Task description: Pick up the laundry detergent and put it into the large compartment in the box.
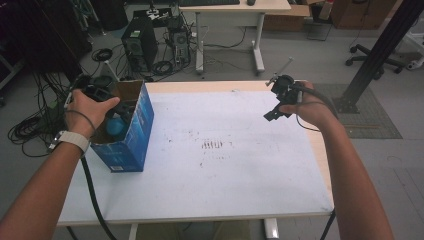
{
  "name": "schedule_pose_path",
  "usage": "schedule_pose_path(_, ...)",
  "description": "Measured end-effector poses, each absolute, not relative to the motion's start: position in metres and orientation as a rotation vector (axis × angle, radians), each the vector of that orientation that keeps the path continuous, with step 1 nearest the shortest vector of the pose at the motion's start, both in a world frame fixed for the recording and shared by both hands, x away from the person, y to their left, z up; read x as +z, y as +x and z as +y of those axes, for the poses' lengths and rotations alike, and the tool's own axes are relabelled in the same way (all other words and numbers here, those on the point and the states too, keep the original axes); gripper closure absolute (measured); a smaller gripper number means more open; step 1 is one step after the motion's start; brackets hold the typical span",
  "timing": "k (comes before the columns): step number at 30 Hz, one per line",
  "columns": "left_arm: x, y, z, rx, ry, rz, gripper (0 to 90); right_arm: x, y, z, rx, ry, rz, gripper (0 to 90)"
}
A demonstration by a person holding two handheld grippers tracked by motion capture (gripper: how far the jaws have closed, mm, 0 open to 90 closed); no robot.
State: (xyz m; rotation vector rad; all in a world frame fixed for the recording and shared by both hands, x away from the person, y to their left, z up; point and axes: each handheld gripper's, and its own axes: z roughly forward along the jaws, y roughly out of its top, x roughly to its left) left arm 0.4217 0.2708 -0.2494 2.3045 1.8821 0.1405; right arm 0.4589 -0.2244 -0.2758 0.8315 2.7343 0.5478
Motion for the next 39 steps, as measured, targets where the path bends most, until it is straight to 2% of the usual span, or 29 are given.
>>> schedule_pose_path(12,-0.233,0.416,0.268,0.135,2.351,1.82,12.6,-0.274,0.456,-0.225,0.548,0.832,2.734,10.4)
schedule_pose_path(25,-0.214,0.411,0.255,0.132,2.408,1.721,6.8,-0.272,0.453,-0.226,0.55,0.833,2.73,10.4)
schedule_pose_path(39,-0.191,0.4,0.242,0.141,2.443,1.603,6.4,-0.269,0.45,-0.226,0.554,0.835,2.725,10.4)
